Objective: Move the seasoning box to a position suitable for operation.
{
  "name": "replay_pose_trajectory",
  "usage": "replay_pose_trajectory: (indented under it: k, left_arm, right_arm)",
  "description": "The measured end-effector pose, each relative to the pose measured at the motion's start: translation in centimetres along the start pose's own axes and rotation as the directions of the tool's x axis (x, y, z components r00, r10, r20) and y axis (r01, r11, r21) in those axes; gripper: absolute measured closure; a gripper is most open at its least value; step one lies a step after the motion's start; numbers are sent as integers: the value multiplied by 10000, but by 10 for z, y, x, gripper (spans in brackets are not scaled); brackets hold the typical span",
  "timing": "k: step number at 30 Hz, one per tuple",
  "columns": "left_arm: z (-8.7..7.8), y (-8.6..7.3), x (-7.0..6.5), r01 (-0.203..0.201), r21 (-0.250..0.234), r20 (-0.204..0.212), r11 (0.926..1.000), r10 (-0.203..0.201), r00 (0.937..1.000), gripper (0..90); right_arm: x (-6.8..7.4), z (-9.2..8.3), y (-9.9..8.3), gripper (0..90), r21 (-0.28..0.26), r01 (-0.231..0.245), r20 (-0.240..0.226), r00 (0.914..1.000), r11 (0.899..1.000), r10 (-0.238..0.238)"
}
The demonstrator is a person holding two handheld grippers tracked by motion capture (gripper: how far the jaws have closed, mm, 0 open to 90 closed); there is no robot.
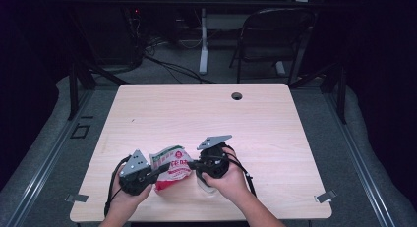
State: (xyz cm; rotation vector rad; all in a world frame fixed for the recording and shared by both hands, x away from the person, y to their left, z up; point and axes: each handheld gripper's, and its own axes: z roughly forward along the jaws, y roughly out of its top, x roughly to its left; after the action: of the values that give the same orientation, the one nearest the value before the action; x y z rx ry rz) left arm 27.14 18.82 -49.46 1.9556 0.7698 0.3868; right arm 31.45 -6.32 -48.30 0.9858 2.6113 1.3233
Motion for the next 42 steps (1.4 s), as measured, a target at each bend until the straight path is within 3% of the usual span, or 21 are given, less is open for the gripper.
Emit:
replay_pose_trajectory:
  k: [4, 7, 9, 14, 17, 20, 21, 24, 30, 42]
  left_arm:
    - [-1, 4, -3, -146, -175, -58, 9997, 145, 9999, 900]
    - [3, 0, -1, -28, -3, 41, 10000, 28, 10000, 896]
    - [5, -3, 1, 202, -170, 214, 9997, -198, 9996, 868]
    - [7, -10, 5, 883, -499, 942, 9948, -834, 9921, 674]
    - [12, -16, 5, 670, -527, 574, 9964, -640, 9963, 545]
    - [17, -22, 9, 1025, -534, 725, 9933, -985, 9925, 477]
    - [19, -24, 10, 1066, -580, 594, 9926, -1032, 9929, 460]
    - [22, -28, 13, 1234, -559, 567, 9908, -1203, 9911, 432]
    - [29, -37, 17, 1630, -338, 905, 9860, -1594, 9830, 385]
    - [44, -48, 14, 1317, 361, 918, 9906, -1345, 9866, 353]
  right_arm:
    - [1, -5, 3, 900, -436, 51, 145, 9999, 9990, -45]
    - [-1, -4, 2, 900, -197, -7, 179, 9998, 9998, 10]
    - [0, 0, -1, 900, -64, -21, 209, 9998, 10000, 23]
    - [0, -1, 0, 900, -105, 47, 216, 9998, 9999, -44]
    - [0, 0, -1, 900, -153, -33, 232, 9997, 9999, 36]
    - [0, -1, -1, 900, -66, 83, 247, 9997, 9999, -82]
    - [0, -1, -1, 900, -75, 95, 261, 9996, 9999, -93]
    - [1, 0, -1, 900, -146, 106, 262, 9996, 9998, -102]
    - [0, -1, -2, 900, -129, 91, 255, 9996, 9999, -88]
    - [0, -2, -5, 900, -144, 31, 157, 9999, 9999, -28]
